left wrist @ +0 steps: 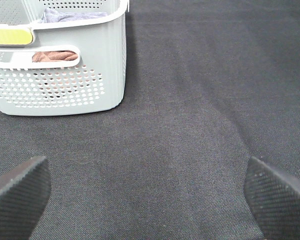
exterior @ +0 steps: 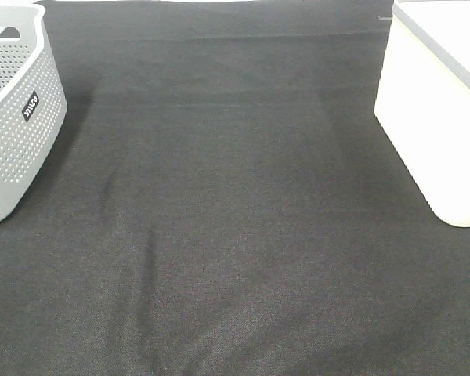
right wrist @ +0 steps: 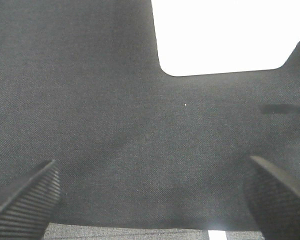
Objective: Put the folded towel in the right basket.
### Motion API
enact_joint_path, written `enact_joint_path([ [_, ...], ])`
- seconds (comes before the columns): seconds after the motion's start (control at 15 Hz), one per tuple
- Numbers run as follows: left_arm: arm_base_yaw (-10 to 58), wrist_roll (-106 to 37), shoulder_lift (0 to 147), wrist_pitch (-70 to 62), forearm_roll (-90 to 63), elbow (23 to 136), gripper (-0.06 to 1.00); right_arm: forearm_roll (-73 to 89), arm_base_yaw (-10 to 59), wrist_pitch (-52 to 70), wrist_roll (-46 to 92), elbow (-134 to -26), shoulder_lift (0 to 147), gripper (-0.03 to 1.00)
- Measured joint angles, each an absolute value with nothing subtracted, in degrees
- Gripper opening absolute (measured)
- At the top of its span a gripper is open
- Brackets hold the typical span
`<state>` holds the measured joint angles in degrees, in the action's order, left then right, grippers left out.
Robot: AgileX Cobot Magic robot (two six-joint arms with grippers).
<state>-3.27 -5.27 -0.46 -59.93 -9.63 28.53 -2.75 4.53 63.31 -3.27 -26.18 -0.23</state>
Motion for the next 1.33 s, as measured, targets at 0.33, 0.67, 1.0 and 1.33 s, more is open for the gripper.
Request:
enact_joint_path([
  [0.33,-3.27,-5.27,-0.46,-59.93,-9.63,28.53,0.97,-2.75,4.53,63.31,-3.27,-26.18,-0.23,0.96],
  [0.67,-3.27,-5.27,-0.46,-59.93,-9.63,28.53,0.97,-2.75,4.53,63.31,-3.27,-26.18,-0.23,0.96],
  [1.0,-3.27,-5.27,-0.46,-59.93,-9.63,28.53,0.97,-2.75,4.53,63.31,-3.27,-26.18,-0.23,0.96],
  [1.33,-3.27,-5.27,-0.46,-59.93,-9.63,28.53,0.97,-2.75,4.53,63.31,-3.27,-26.18,-0.23,0.96],
])
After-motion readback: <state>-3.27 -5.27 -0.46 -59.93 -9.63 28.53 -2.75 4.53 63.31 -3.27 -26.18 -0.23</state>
